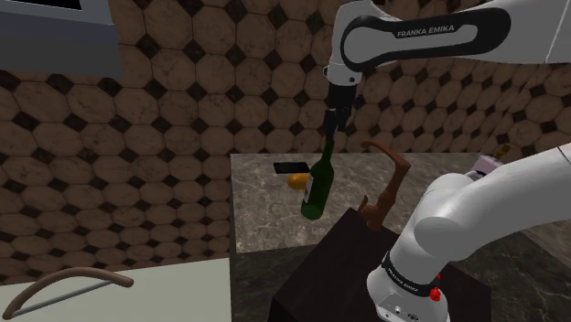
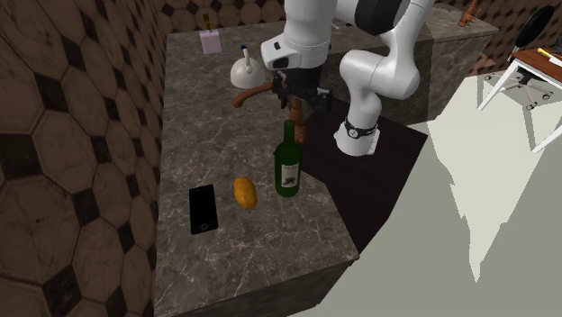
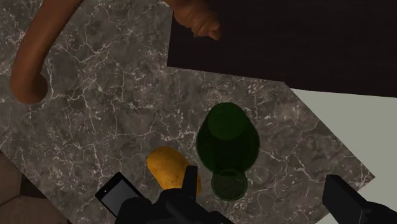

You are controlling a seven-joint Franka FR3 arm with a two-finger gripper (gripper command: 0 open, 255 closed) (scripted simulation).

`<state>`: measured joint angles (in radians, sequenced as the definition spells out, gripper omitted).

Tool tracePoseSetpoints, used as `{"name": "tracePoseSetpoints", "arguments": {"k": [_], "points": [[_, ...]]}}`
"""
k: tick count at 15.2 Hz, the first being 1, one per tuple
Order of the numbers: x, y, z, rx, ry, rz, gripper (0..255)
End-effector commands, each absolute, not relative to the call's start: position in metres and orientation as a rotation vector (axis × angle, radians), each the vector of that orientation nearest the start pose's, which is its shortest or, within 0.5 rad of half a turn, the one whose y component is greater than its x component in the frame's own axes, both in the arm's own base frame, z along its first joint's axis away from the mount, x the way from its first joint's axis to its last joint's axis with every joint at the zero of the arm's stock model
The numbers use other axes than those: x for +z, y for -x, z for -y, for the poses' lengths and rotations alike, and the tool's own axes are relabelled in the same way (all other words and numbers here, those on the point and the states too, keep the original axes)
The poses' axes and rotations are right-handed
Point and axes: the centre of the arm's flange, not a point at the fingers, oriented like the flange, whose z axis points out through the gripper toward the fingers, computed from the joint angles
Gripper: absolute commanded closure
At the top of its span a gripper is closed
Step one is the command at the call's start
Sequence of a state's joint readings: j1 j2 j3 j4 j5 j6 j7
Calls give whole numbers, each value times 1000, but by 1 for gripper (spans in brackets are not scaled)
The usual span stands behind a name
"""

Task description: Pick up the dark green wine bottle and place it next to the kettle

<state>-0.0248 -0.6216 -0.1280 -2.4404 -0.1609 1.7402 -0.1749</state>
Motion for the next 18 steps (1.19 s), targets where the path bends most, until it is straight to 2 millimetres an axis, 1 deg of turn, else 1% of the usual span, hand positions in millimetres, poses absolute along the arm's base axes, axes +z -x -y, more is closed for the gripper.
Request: {"name": "tracePoseSetpoints", "arguments": {"k": [1, 2, 10, 17, 18], "points": [[491, -367, 83, 143, 3201, 173, 0], [484, -373, 87, 142, 3198, 188, 0], [444, -370, 90, 142, 3198, 188, 0], [444, -370, 90, 142, 3198, 188, 0], [444, -370, 90, 142, 3198, 188, 255]]}}
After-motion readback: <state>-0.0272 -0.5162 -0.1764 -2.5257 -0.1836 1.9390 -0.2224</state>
